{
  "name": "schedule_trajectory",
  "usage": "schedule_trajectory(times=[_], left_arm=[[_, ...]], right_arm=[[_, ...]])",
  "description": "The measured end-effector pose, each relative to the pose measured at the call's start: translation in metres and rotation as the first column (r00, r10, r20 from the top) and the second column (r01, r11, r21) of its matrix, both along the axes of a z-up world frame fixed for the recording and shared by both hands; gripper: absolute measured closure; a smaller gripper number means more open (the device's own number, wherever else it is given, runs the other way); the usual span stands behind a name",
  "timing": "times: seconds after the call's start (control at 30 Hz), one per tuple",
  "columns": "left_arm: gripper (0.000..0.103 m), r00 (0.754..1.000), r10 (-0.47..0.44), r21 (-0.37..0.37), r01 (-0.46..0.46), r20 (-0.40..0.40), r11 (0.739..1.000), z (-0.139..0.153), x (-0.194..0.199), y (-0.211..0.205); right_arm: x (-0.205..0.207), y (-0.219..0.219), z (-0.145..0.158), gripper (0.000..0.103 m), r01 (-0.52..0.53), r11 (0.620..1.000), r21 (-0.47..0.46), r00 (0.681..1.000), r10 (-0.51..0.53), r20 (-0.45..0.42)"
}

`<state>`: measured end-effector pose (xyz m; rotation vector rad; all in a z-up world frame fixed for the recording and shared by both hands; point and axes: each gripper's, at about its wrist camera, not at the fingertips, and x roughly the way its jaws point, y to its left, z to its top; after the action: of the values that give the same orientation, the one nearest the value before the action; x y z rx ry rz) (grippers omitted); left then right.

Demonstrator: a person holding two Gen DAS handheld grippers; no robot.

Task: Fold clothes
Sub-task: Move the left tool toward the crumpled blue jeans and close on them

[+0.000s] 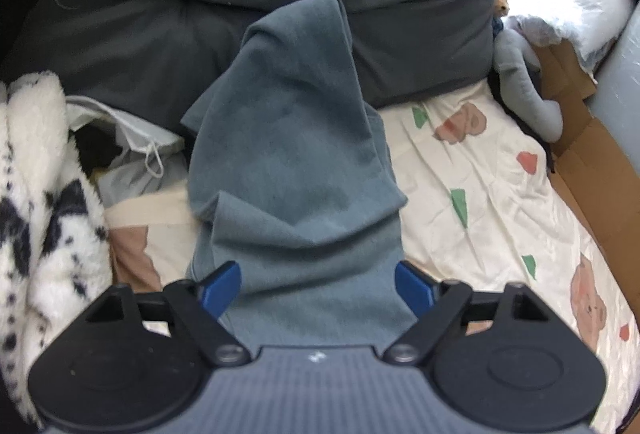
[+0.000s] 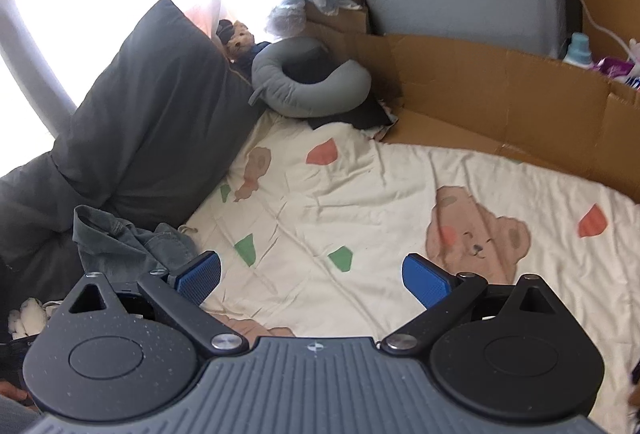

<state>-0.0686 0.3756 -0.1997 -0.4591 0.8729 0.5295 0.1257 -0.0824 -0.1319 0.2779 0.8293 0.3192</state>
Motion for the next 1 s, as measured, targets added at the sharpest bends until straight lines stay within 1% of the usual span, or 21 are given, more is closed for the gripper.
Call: schedule_trajectory(times=[0.1, 0.23, 0.33, 0.53, 0.63, 0.77, 0.83, 0.9, 0.93, 0.97, 1.0], left_arm=[[0.017, 1.000, 0.010, 0.013, -0.011, 0.006, 1.000, -0.011, 0.004, 0.014], [0.017, 1.000, 0.025, 0.012, -0.025, 0.018, 1.000, -0.027, 0.009, 0.033], [0.019, 0.999, 0.034, 0.011, -0.034, 0.002, 0.999, -0.043, 0.013, 0.046], [0.021, 0.999, 0.053, 0.016, -0.053, 0.000, 0.998, -0.061, 0.021, 0.065], [0.021, 0.999, 0.046, 0.012, -0.046, -0.002, 0.999, -0.069, 0.026, 0.074], [0.021, 0.999, 0.048, -0.018, -0.048, -0.006, 0.999, -0.080, 0.031, 0.084], [0.021, 0.999, 0.052, -0.044, -0.052, -0.007, 0.998, -0.086, 0.032, 0.090], [0.021, 0.999, 0.047, -0.051, -0.048, -0.010, 0.998, -0.092, 0.033, 0.093], [0.024, 0.999, 0.042, -0.057, -0.043, -0.009, 0.997, -0.094, 0.034, 0.095], [0.030, 0.999, 0.037, -0.064, -0.038, -0.008, 0.997, -0.097, 0.035, 0.096], [0.034, 0.999, 0.034, -0.074, -0.034, -0.007, 0.997, -0.098, 0.035, 0.097]], right_arm=[[0.000, 0.004, -0.016, 0.004, -0.003, 1.000, 0.005, 1.000, 0.004, -0.026], [0.000, 0.009, -0.037, 0.004, -0.008, 1.000, 0.012, 0.998, 0.008, -0.061], [0.001, 0.012, -0.051, 0.004, -0.011, 1.000, 0.013, 0.996, 0.012, -0.084], [0.002, 0.015, -0.068, 0.004, -0.015, 1.000, 0.002, 0.994, 0.015, -0.104], [0.004, 0.019, -0.074, 0.004, -0.023, 1.000, 0.003, 0.994, 0.023, -0.110], [0.008, 0.029, -0.083, 0.004, -0.052, 0.998, 0.018, 0.992, 0.054, -0.114], [0.010, 0.035, -0.088, 0.005, -0.072, 0.997, 0.027, 0.991, 0.074, -0.116], [0.012, 0.042, -0.092, 0.008, -0.091, 0.995, 0.035, 0.989, 0.095, -0.117], [0.013, 0.045, -0.095, 0.008, -0.101, 0.994, 0.040, 0.987, 0.105, -0.118], [0.013, 0.048, -0.097, 0.008, -0.111, 0.993, 0.044, 0.986, 0.115, -0.118], [0.014, 0.051, -0.099, 0.008, -0.120, 0.992, 0.049, 0.985, 0.125, -0.119]])
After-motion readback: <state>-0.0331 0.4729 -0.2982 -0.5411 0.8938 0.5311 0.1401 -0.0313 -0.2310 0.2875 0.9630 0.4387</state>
